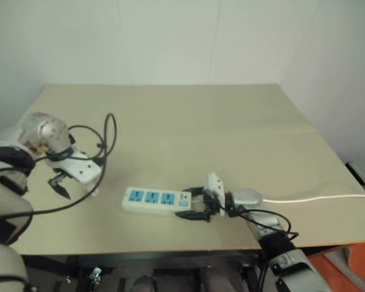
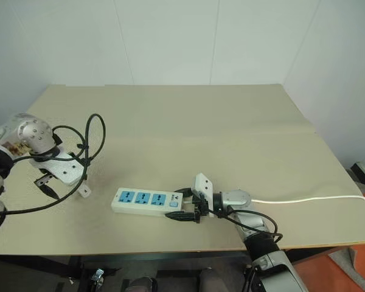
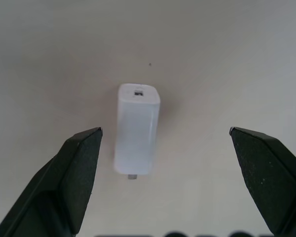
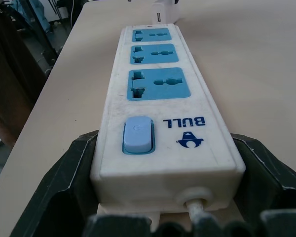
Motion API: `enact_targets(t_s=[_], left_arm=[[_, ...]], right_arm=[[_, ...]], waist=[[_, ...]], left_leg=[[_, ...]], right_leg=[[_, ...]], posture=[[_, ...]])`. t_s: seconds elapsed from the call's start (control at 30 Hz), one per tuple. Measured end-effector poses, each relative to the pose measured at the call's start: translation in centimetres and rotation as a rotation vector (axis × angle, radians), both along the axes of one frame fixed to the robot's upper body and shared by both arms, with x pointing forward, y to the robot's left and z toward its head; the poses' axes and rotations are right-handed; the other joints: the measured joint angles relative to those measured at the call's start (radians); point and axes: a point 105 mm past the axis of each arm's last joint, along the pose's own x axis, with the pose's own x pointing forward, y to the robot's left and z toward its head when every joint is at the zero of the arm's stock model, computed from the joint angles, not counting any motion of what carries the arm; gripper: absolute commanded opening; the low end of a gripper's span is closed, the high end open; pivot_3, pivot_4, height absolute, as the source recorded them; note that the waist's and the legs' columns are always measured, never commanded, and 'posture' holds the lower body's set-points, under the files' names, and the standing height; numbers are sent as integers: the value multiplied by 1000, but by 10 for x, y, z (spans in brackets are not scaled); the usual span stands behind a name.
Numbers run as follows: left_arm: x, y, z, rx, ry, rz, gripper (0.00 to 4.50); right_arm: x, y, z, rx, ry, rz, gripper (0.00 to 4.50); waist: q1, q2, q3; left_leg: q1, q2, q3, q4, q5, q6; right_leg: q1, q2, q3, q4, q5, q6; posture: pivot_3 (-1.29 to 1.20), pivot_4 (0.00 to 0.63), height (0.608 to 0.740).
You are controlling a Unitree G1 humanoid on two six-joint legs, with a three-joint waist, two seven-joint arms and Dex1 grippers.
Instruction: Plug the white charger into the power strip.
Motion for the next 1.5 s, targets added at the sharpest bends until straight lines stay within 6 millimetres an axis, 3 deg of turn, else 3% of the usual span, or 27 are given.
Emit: enact_targets(t_s=[0.27, 0.53, 1.33, 1.5], left_arm=[[9, -9, -11, 19, -47, -68, 4500], [6, -6, -29, 41, -33, -101, 4500], [12, -16, -34, 12, -82, -139, 4500], [15, -20, -35, 6, -104, -151, 2987]], right_arm=[[0, -1, 0, 0, 2, -7, 3428], [1, -2, 0, 5, -1, -33, 3428], [2, -5, -2, -2, 12, -70, 3428], [1, -5, -2, 2, 12, -70, 3428]], waist=[[-1, 0, 0], [0, 0, 0], [4, 2, -2], [4, 2, -3]], left_leg=[[0, -1, 0, 0, 0, 0], [0, -1, 0, 0, 0, 0], [4, -3, 0, 1, 0, 0], [4, -3, 0, 1, 0, 0]], right_leg=[[0, -1, 0, 1, 0, 0], [0, -1, 0, 2, 0, 0], [4, -4, 0, 4, -1, 1], [4, -4, 0, 4, -1, 1]], posture=[[0, 150, 740], [0, 150, 740], [0, 150, 740], [0, 150, 740]])
